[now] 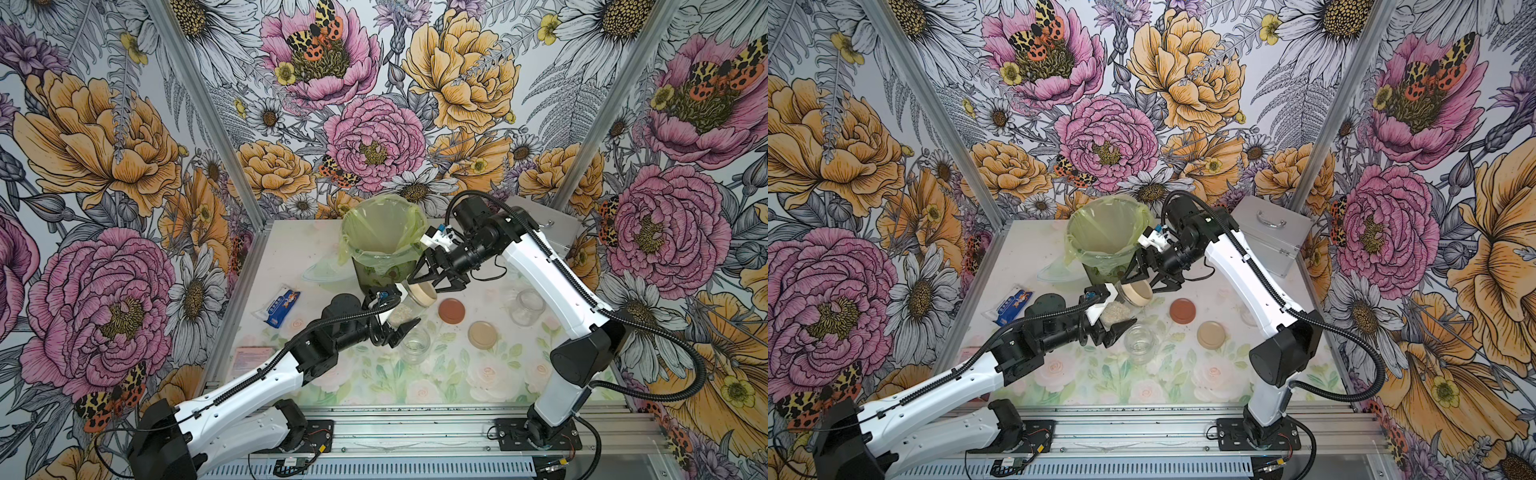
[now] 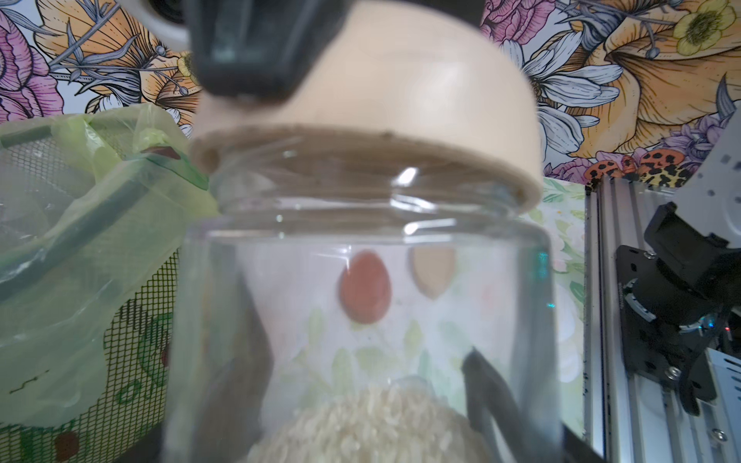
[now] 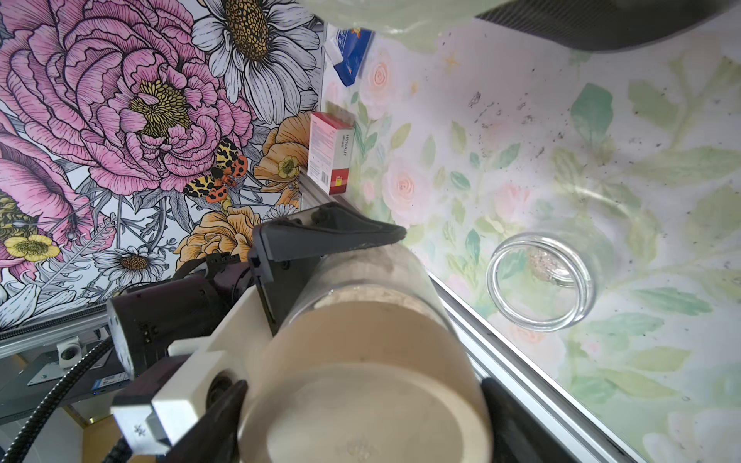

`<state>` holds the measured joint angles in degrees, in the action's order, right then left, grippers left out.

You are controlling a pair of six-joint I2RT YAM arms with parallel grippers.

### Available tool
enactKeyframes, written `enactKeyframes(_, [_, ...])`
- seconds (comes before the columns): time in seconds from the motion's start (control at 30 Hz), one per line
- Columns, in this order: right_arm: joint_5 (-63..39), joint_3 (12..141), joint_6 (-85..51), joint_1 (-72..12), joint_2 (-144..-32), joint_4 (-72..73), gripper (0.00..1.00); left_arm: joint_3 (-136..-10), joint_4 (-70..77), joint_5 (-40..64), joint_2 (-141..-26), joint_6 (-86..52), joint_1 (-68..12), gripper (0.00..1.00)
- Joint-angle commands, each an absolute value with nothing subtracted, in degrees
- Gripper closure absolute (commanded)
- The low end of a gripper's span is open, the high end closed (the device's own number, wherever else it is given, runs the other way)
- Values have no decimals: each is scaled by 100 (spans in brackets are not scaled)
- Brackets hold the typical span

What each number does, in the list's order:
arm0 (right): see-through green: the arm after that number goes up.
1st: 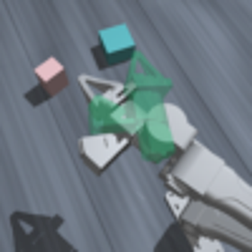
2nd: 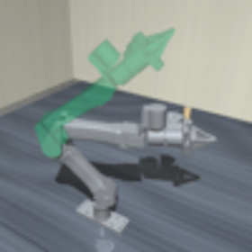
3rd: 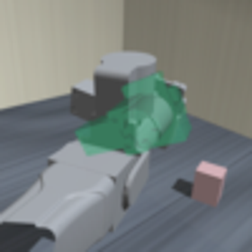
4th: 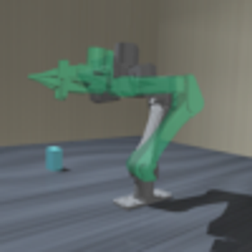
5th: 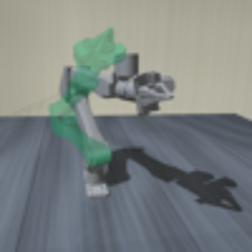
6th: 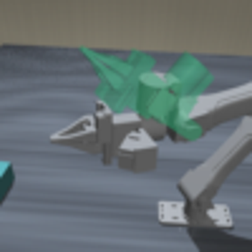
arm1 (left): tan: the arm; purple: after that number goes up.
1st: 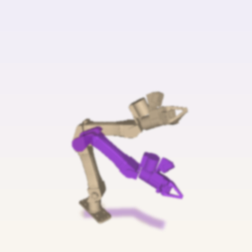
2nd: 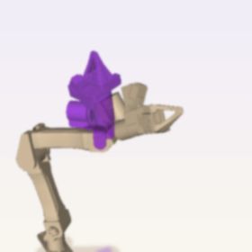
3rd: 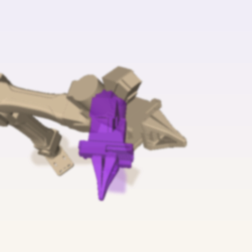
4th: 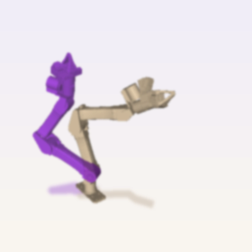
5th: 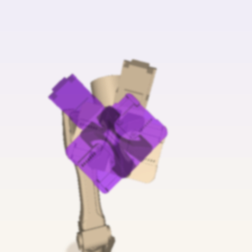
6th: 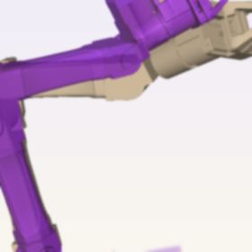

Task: Empty moldy rice from jars
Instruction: Unscrew the lid from the jar.

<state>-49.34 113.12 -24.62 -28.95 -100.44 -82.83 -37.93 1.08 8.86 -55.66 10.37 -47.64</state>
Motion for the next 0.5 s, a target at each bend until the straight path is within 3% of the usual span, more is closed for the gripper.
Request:
enactKeyframes(0.0, [-4560,11397,-1935,-2908,-9911,-7904,34,-4233,518,1494,-5231,898,-4720,100])
enactKeyframes(0.47, [-4470,10548,-1176,-3020,-9515,-6649,32,-4470,98,1806,-5019,897,-4658,100])
